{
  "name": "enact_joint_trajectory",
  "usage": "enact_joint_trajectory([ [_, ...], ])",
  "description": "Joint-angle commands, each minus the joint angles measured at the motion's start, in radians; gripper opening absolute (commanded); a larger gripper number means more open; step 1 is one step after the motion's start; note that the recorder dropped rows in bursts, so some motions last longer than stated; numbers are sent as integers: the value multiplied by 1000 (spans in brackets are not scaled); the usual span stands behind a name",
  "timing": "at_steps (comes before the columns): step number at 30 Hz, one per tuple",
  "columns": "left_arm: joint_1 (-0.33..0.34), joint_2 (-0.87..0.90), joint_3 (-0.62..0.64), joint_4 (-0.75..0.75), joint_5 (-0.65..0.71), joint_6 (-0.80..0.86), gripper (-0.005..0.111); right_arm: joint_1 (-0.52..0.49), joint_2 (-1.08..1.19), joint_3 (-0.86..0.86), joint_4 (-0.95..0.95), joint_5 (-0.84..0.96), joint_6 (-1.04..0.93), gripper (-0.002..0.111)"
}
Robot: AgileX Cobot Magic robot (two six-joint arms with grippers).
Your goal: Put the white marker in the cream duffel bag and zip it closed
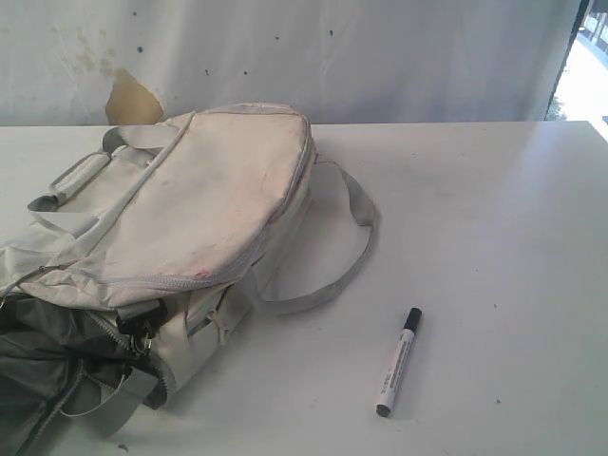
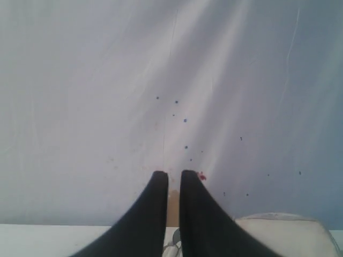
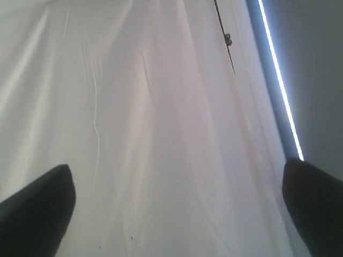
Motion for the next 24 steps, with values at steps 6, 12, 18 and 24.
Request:
enact_joint_trajectory([
  [6,-2,0,-22,-7,-34,-27,3,4,26,-148,1,495,27,97],
  [12,-2,40,-26,-7,-22,-27,0,4,148,-239,-3,538,16,97],
  [18,-2,57,-26,-7,-4,-48,0,4,236,-254,-7,604,-20,97],
  [24,-2,112,-26,0,43,-71,0,4,323,-254,1,797,-10,97],
])
